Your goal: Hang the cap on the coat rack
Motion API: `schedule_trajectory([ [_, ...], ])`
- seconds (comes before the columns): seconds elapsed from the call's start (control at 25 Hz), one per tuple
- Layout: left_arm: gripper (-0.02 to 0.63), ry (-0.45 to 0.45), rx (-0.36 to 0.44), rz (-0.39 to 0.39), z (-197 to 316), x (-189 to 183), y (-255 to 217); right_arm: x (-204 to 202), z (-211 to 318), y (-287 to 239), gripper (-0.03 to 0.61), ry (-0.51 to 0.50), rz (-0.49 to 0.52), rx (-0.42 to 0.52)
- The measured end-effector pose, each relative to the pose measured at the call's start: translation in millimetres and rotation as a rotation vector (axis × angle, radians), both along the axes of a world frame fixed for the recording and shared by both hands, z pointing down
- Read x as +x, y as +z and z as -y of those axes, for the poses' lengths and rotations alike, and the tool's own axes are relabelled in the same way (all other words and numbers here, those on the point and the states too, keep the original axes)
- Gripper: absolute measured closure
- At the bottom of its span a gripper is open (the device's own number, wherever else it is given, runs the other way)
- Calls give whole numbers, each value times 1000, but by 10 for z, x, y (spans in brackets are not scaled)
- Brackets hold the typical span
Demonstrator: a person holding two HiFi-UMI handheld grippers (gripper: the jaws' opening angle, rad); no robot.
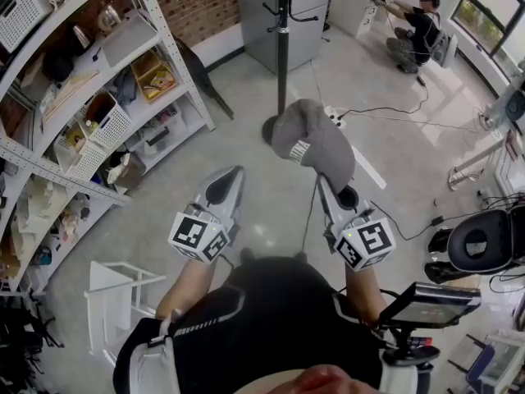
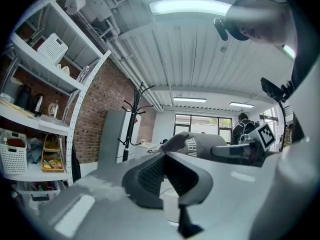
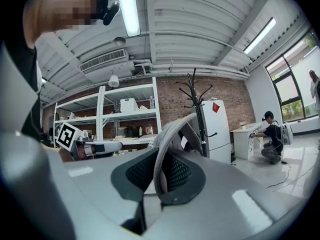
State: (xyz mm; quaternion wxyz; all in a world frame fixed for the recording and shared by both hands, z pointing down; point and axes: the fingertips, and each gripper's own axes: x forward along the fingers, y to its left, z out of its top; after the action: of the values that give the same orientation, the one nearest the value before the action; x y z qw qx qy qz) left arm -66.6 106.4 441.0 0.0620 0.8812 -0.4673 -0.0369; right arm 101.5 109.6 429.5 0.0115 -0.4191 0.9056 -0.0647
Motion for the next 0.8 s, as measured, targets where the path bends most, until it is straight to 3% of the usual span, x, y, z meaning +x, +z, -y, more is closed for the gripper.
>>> schedule_trajectory([
  [0.4,609,-20,2,-19,-31,-126,-35,-35,-10,-98,551,4,8,9],
  [0.8,609,9,11,-58,-40,-395,-31,-353,-55,-218,549,4,14,25],
])
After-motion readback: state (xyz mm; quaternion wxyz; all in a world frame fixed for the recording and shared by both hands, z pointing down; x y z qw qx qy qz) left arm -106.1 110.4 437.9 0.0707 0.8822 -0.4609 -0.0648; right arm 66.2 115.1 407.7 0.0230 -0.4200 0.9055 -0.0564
